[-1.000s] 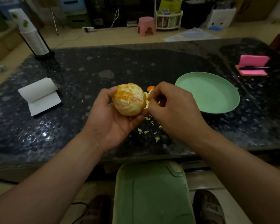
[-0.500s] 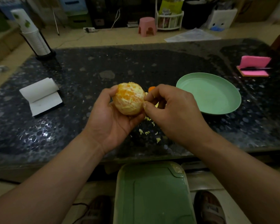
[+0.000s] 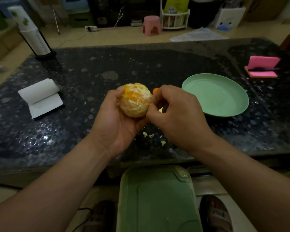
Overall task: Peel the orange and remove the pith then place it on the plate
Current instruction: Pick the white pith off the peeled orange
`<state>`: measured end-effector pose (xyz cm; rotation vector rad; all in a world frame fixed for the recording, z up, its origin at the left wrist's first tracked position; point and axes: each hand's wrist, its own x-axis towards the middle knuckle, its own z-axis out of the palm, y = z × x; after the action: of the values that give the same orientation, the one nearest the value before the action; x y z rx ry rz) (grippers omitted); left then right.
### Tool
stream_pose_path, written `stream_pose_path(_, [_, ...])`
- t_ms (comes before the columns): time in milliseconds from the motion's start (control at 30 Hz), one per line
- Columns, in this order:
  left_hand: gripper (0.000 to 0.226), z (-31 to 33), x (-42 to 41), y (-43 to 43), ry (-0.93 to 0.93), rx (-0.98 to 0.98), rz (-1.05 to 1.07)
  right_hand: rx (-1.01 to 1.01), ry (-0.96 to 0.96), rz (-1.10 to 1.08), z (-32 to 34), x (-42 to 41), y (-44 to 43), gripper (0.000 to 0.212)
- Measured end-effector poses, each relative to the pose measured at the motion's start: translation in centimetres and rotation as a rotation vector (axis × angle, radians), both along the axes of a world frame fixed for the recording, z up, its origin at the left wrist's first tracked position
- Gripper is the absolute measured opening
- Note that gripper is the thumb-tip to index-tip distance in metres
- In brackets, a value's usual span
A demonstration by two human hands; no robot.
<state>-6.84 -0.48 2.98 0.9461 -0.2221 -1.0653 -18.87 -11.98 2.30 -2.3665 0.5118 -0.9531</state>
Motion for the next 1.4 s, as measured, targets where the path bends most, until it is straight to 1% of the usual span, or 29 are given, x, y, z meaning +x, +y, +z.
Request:
stream_pose_path(267, [0.063, 0.0, -0.4, 0.1, 0.058, 0.005, 0.017, -0.033, -0.039, -0.042, 0.0, 0.2, 0.6, 0.011])
stream_pose_path(400, [0.063, -0.1, 0.0, 0.0, 0.093, -0.011, 0.064, -0.037, -0.018, -0.040, -0.1, 0.2, 0.9, 0.013])
stream_pose_path(700, [0.058, -0.1, 0.9, 0.3, 0.224, -0.011, 0.153, 0.103, 0.001, -0.094, -0.2, 0.0, -0.4, 0.010])
stream_pose_path(800, [0.060, -0.4, 1.3, 0.5, 0.230, 0.025, 0.151, 0.167, 0.091, -0.107, -0.6, 0.1, -1.4, 0.009])
stream_pose_path(867, [0.061, -0.7, 1.3, 0.6, 0.202, 0.069, 0.124, 0.181, 0.212, -0.112, -1.0, 0.2, -2.0, 0.014])
stream_pose_path(967, [0.059, -1.0, 1.2, 0.4, 0.162, 0.125, 0.117, 0.141, 0.351, -0.121, -1.3, 0.3, -2.4, 0.009])
stream_pose_path(1000, [0.058, -1.1, 1.1, 0.3, 0.158, 0.133, 0.126, 0.117, 0.393, -0.127, -1.3, 0.3, -2.4, 0.014])
stream_pose_path(1033, [0.057, -1.2, 1.1, 0.3, 0.154, 0.138, 0.131, 0.111, 0.418, -0.128, -1.3, 0.4, -2.4, 0.013])
stream_pose_path(1100, [0.057, -1.3, 1.0, 0.1, 0.144, 0.135, 0.120, 0.139, 0.379, -0.126, -1.0, 0.4, -2.3, 0.002])
stream_pose_path(1133, [0.057, -1.2, 0.9, 0.1, 0.138, 0.127, 0.110, 0.160, 0.339, -0.127, -0.9, 0.3, -2.3, 0.002])
stream_pose_path(1200, [0.054, -1.2, 1.0, 0.0, 0.127, 0.104, 0.107, 0.207, 0.271, -0.118, -0.4, 0.2, -2.1, 0.012])
stream_pose_path(1233, [0.054, -1.1, 0.9, 0.0, 0.121, 0.090, 0.113, 0.240, 0.247, -0.103, -0.1, 0.2, -1.9, 0.011])
stream_pose_path(1267, [0.054, -1.2, 1.0, 0.0, 0.113, 0.074, 0.119, 0.288, 0.219, -0.080, 0.3, 0.1, -1.7, 0.005])
stream_pose_path(1367, [0.054, -1.3, 0.8, -0.1, 0.067, 0.029, 0.076, 0.474, 0.179, -0.005, 0.9, -0.2, -0.9, 0.006])
stream_pose_path(1400, [0.054, -1.4, 0.8, -0.1, 0.042, 0.026, 0.053, 0.503, 0.183, 0.012, 1.0, -0.3, -0.7, 0.006])
